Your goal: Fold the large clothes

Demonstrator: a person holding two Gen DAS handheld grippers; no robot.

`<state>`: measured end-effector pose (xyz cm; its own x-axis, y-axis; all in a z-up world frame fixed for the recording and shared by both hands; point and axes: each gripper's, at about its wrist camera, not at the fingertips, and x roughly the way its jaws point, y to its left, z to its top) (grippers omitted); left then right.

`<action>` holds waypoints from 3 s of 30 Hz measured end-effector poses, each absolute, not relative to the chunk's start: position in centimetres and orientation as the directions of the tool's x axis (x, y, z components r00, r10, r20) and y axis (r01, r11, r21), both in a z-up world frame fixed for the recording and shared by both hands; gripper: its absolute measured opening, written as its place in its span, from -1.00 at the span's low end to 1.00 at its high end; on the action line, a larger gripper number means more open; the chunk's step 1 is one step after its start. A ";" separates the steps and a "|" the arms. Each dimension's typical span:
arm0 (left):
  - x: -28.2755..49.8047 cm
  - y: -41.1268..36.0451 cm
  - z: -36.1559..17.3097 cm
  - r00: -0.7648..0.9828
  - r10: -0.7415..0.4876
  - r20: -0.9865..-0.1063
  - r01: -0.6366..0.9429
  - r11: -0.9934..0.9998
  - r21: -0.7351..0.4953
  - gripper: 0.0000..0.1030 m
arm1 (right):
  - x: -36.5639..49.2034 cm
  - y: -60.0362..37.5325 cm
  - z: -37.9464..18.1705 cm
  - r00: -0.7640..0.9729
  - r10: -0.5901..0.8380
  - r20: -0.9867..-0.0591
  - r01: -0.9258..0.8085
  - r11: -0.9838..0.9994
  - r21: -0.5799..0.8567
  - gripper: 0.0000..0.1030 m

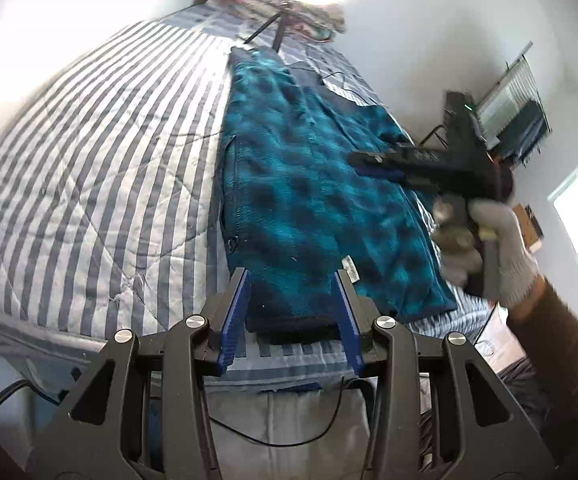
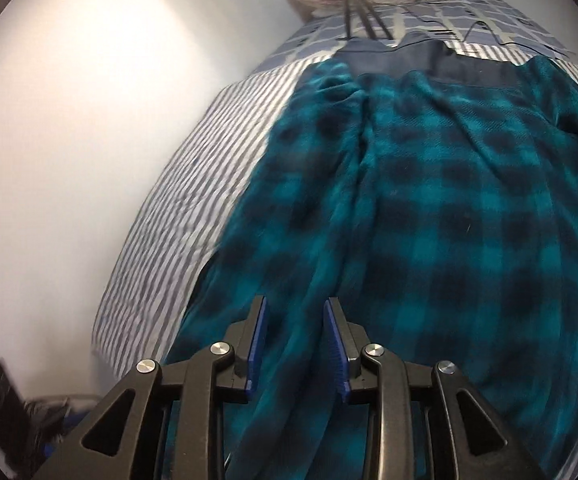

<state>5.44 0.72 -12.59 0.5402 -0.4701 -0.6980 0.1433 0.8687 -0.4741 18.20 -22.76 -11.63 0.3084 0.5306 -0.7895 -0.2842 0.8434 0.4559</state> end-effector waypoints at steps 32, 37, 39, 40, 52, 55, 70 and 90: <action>7.6 -11.7 -17.8 0.417 -0.381 -0.825 0.220 0.923 -0.315 -0.91 | 32.5 -20.7 -16.3 0.357 0.434 -0.827 -0.249 0.898 0.364 -0.34; 6.9 -12.0 -15.1 0.450 -0.433 -0.781 0.235 0.901 -0.364 -0.92 | 33.0 -21.0 -16.6 0.363 0.471 -0.804 -0.271 0.879 0.392 -0.95; 6.7 -12.8 -14.1 0.464 -0.443 -0.767 0.268 0.896 -0.355 -0.93 | 33.2 -21.5 -16.0 0.379 0.497 -0.781 -0.269 0.866 0.421 -0.96; 6.6 -13.4 -13.7 0.468 -0.448 -0.762 0.288 0.892 -0.347 -0.93 | 33.3 -21.6 -15.7 0.389 0.507 -0.769 -0.270 0.861 0.432 -0.96; 7.1 -16.0 -18.9 0.384 -0.431 -0.816 0.344 0.887 -0.307 -0.83 | 33.1 -23.2 -16.5 0.404 0.436 -0.804 -0.260 0.898 0.356 -0.62; 6.8 -14.6 -17.3 0.362 -0.479 -0.800 0.350 0.865 -0.360 -0.65 | 31.2 -22.9 -14.0 0.457 0.437 -0.775 -0.330 0.892 0.309 -0.55; 8.6 -5.2 -15.5 0.507 -0.346 -0.790 0.243 0.936 -0.254 -0.65 | 24.7 -17.6 -15.5 0.344 0.448 -0.825 -0.506 0.829 0.239 -0.55; 4.8 -3.2 -8.5 0.608 -0.380 -0.697 0.283 0.924 -0.257 0.24 | 13.6 -26.4 -6.4 0.564 0.448 -0.694 -0.394 0.884 0.251 0.47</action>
<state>4.82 -3.22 -8.53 0.6078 -0.3800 -0.6973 0.2829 0.9241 -0.2570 13.59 -26.36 -6.45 0.5641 0.4481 -0.6935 -0.3941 0.8842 0.2507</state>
